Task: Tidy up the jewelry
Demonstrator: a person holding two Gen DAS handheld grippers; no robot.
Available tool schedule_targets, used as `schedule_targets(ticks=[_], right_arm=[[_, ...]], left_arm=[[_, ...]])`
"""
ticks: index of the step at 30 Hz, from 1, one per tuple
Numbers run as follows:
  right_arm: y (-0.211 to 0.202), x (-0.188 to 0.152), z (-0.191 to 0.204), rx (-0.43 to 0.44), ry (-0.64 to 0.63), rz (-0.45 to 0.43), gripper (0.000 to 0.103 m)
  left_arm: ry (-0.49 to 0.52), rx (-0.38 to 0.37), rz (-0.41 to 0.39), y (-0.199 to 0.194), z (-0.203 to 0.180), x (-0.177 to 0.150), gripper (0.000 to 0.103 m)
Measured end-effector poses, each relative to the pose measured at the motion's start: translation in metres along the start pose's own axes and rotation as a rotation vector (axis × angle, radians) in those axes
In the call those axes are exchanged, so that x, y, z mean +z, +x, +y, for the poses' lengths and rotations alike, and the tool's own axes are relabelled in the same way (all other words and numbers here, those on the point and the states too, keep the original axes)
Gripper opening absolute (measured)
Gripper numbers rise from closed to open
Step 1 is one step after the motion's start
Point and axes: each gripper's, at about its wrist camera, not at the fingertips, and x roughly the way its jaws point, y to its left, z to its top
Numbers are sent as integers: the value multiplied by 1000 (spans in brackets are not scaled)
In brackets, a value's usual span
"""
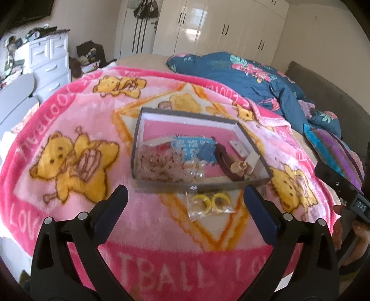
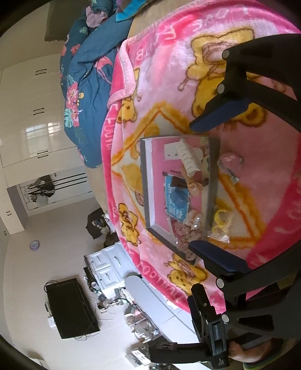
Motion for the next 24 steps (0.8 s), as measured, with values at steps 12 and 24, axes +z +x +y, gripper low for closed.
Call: schedule_targets(ticks=[12,24], right_arm=[[30,-34,-13,-11,7,139,94],[93,-59,-34,13,63,267,76]], left_arm=[[19,17,120,35,0,-30,93],[15,-17,220,78,-9,-45,93]])
